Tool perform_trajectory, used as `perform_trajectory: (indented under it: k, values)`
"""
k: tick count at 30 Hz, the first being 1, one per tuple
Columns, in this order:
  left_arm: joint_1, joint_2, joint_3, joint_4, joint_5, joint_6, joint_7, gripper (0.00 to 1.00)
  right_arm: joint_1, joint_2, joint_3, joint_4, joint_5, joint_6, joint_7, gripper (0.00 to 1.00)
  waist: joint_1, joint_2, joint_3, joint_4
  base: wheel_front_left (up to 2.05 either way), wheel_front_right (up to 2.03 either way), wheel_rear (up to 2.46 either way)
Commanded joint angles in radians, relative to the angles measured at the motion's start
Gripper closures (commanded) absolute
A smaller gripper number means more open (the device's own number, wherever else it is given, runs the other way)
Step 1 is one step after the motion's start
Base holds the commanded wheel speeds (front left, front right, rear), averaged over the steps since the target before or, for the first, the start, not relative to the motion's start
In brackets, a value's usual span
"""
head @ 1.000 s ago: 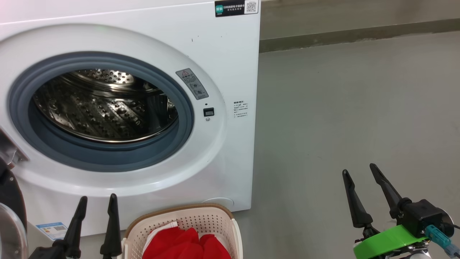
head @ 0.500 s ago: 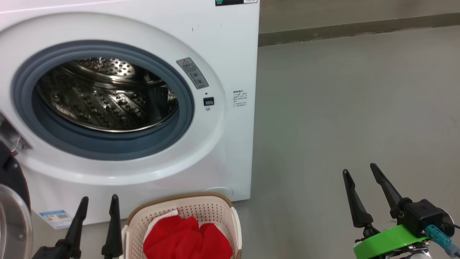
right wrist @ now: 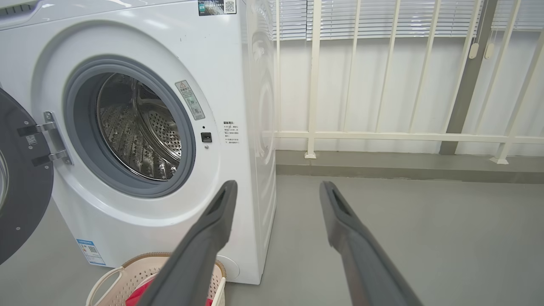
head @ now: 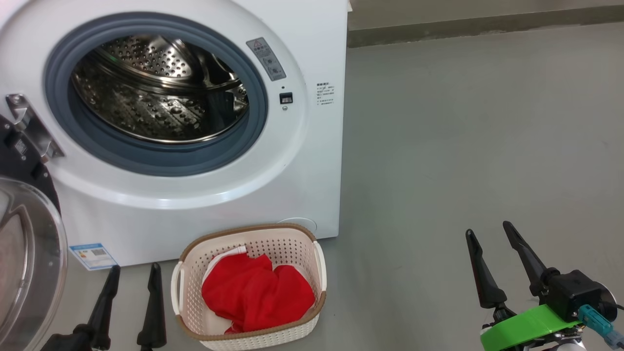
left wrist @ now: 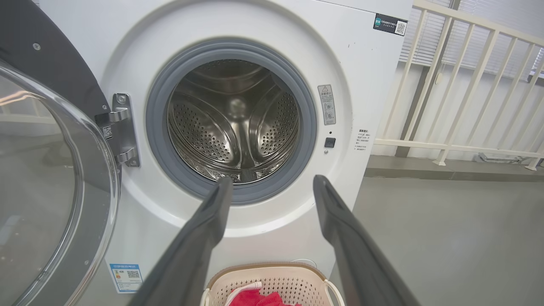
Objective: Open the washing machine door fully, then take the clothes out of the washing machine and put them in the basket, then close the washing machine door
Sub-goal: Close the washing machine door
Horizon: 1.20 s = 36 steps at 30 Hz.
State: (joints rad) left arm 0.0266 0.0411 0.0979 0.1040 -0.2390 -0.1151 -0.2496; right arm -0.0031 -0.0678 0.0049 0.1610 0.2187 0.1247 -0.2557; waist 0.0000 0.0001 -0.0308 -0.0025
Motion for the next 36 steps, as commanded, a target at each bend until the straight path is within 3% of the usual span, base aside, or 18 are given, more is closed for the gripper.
perform_trajectory:
  k: [1, 17, 36]
  values:
    - [-0.029, 0.009, 0.032, -0.024, -0.006, -0.005, -0.012, 0.00, -0.025, -0.012, 0.012, -0.022, 0.000, 0.006, -0.006, 0.00, 0.0000, -0.0001, 0.000, 0.002, -0.62, 0.62, 0.00]
    - [-0.031, 0.009, 0.035, -0.022, -0.002, -0.007, -0.012, 0.00, -0.019, -0.009, 0.018, -0.021, 0.001, 0.006, -0.006, 0.00, 0.0000, -0.0001, 0.001, 0.047, -0.07, 0.07, 0.00]
    - [-0.020, 0.009, 0.043, -0.038, 0.035, 0.008, -0.012, 0.00, -0.028, -0.005, 0.079, -0.020, 0.015, 0.006, -0.006, 0.00, 0.0000, -0.0001, -0.010, 0.284, 0.00, 0.00, 0.00]
